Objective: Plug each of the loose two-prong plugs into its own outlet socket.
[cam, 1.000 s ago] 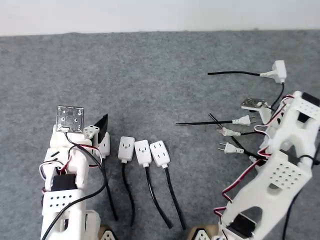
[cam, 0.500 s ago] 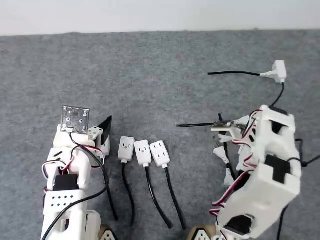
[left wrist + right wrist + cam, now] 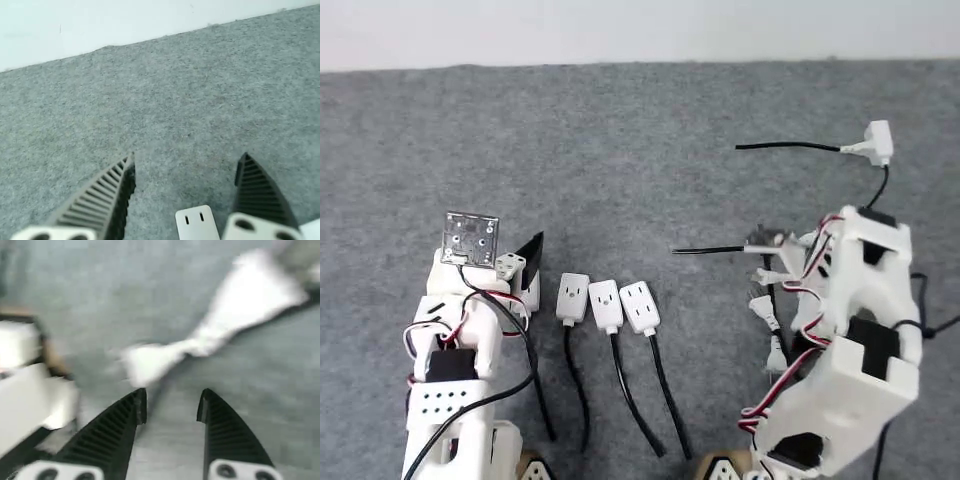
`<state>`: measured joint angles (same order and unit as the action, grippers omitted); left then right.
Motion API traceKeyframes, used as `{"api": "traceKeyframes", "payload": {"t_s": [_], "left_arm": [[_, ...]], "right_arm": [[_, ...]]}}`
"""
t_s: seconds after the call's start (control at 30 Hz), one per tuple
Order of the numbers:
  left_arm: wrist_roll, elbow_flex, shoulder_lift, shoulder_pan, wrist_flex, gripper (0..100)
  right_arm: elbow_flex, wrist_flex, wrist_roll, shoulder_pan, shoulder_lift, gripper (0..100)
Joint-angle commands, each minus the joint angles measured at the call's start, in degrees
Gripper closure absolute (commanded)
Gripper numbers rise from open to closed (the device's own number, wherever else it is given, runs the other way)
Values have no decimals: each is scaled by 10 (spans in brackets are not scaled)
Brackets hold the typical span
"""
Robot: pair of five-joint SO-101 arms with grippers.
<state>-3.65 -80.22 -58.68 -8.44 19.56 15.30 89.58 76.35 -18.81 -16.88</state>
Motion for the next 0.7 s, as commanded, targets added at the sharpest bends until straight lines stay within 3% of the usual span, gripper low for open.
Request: {"api": "traceKeyframes", "payload": {"t_s": [0.0,0.23,0.47,0.67], "left_arm": [[-6,5,0,4,-17,694],[-6,5,0,4,-17,694],[-6,5,0,4,-17,694],[-15,5,0,4,-17,694]], "right_arm": [[-68,-58,-15,19,21,821],[-122,-85,-55,67,21,690],[-121,-145,-51,127,21,706],[-122,-186,-1,157,-12,705]]}}
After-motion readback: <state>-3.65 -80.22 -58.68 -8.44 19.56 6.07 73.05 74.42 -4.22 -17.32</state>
